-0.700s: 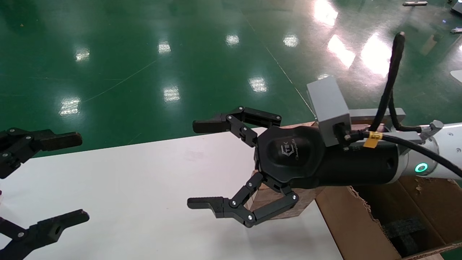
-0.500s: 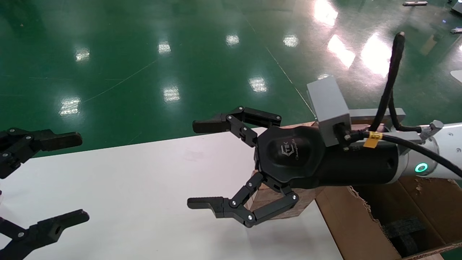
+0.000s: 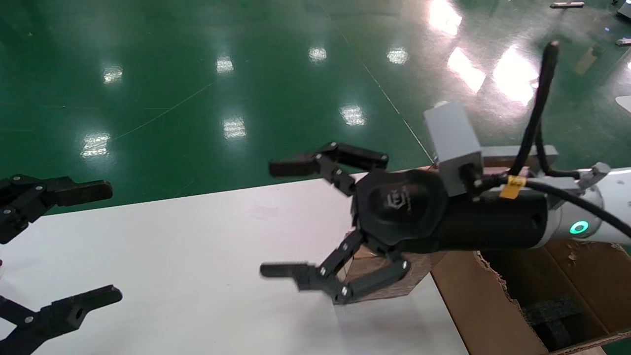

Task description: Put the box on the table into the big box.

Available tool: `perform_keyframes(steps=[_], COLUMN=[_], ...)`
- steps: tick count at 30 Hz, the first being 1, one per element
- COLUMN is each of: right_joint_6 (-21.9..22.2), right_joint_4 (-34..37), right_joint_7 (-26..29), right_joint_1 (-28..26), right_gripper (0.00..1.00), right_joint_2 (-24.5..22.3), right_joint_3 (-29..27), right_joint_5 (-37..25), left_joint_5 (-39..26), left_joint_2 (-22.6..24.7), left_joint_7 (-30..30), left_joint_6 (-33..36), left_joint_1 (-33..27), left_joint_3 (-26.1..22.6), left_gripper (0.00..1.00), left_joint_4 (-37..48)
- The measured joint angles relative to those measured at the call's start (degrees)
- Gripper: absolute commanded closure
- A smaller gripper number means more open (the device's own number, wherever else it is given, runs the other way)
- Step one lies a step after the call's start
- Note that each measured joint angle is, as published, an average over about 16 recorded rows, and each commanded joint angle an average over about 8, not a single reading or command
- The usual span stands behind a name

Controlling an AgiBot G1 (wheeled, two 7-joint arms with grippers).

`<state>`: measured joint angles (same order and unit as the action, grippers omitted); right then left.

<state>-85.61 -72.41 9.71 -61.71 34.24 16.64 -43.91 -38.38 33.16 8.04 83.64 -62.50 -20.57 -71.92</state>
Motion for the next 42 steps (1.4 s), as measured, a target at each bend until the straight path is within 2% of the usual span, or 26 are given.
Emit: perform_keyframes(steps=[8, 23, 33, 42], right_joint_6=[-1.32, -5.16, -5.30, -5.42], right_joint_4=[5.35, 24.06, 32.33, 36.07], right_joint_7=[-4.54, -19.74, -26.03, -28.39], right_joint_1=[-1.41, -9.77, -16.19, -19.26], right_gripper=[0.00, 0.00, 0.00, 0.00], right_joint_2=[-1.25, -2.30, -2.11, -2.44], right_joint_3=[1.29, 9.11, 16.13, 21.39], right_joint_5=[-5.79, -18.01, -21.38, -21.50], left_joint_5=[0.00, 0.00, 0.01, 0.01], left_joint_2=[0.00, 0.00, 0.00, 0.00], left_joint_7=[0.00, -0.01, -0.01, -0.01], left_joint_6=[0.00, 0.00, 0.00, 0.00], left_joint_1=[0.00, 0.00, -0.01, -0.01], left_joint_3=[0.00, -0.01, -0.01, -0.02], left_gripper=[1.00, 1.00, 1.00, 1.00], left_joint_4=[0.00, 0.00, 0.00, 0.00])
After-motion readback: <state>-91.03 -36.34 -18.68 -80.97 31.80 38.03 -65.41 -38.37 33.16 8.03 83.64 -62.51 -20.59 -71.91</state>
